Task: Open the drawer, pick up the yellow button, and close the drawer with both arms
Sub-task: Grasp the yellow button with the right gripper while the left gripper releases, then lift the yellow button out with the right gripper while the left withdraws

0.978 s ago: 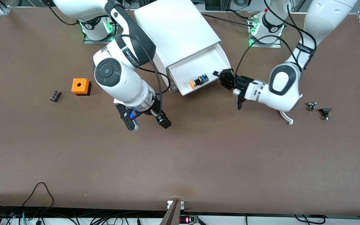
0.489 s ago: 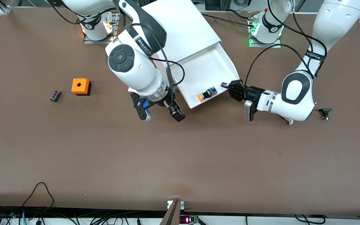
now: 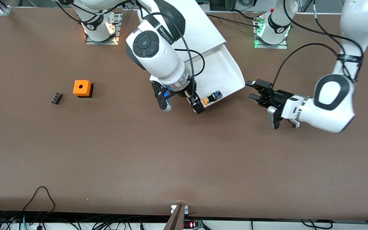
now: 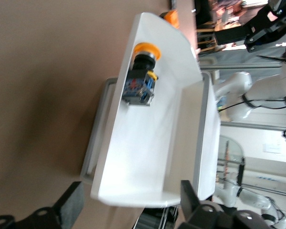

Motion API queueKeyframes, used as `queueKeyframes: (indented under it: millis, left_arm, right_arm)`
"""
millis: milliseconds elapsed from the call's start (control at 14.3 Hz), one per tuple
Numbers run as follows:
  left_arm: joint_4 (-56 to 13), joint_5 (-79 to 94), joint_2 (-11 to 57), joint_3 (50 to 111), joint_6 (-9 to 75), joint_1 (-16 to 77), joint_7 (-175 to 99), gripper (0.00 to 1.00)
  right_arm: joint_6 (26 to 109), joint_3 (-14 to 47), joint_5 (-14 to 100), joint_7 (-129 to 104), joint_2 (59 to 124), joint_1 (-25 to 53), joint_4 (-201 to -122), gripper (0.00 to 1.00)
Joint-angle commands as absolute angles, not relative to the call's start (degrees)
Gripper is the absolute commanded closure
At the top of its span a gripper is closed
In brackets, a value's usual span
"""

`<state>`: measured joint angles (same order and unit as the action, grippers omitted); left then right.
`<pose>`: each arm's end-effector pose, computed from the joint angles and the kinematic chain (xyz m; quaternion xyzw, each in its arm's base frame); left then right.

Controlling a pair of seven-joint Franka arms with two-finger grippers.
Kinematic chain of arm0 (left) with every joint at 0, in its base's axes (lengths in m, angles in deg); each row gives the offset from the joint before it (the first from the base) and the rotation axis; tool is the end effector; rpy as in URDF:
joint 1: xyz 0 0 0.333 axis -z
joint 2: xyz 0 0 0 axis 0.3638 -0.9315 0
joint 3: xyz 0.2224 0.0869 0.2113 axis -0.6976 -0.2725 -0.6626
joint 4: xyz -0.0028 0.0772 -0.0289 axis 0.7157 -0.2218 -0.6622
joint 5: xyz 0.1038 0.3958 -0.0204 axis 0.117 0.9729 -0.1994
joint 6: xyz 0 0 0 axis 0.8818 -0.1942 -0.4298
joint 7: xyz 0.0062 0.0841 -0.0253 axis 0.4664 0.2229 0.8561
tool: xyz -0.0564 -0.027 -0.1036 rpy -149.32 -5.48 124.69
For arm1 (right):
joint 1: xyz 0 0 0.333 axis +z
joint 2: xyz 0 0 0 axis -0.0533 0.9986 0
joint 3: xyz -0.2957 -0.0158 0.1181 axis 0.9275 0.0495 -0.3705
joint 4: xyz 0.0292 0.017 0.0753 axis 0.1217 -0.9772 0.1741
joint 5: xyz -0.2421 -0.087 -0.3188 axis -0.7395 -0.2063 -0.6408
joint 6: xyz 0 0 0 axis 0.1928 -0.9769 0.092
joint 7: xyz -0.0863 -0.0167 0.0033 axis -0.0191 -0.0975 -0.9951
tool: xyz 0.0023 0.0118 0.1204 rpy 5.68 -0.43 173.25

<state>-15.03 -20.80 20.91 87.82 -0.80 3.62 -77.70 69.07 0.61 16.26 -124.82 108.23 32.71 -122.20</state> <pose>0.6107 -0.1323 0.3613 0.8298 -0.2588 -0.1790 0.4609 0.5786 0.5477 0.4582 -0.8131 0.5443 0.0959 0.1828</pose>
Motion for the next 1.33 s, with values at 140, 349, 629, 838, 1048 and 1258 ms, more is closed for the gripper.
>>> queueKeyframes:
  millis: [140, 349, 629, 838, 1048, 1258]
  left_arm:
    - [-4.5, 0.2, 24.9, 88.6, -4.7, 3.7, -69.2, 0.00]
    - [-0.9, 15.4, 27.1, 89.4, -4.8, 4.4, -66.7, 0.00]
    - [5.1, 28.5, 27.4, 89.2, -0.7, 5.9, -65.7, 0.00]
    - [8.7, 28.9, 25.6, 88.7, 11.6, 5.4, -65.6, 0.00]
    - [8.5, 29.2, 24.2, 88.6, 15.2, 6.0, -59.6, 0.00]
    - [8.4, 28.8, 24.5, 88.9, 13.9, 5.8, -52.2, 0.00]
  right_arm:
    - [70.9, 0.6, 16.9, -129.4, 112.3, 36.9, -119.9, 0.00]
    - [71.1, 0.9, 16.6, -130.6, 113.6, 38.3, -119.9, 0.00]
    - [72.7, 0.8, 16.6, -132.1, 115.3, 39.0, -120.0, 0.00]
    - [72.9, 0.5, 16.9, -132.1, 116.5, 39.0, -119.9, 0.03]
    - [72.6, 0.3, 17.1, -131.8, 116.7, 39.0, -119.9, 0.57]
    - [71.7, -0.1, 17.1, -131.7, 116.2, 38.7, -119.9, 1.00]
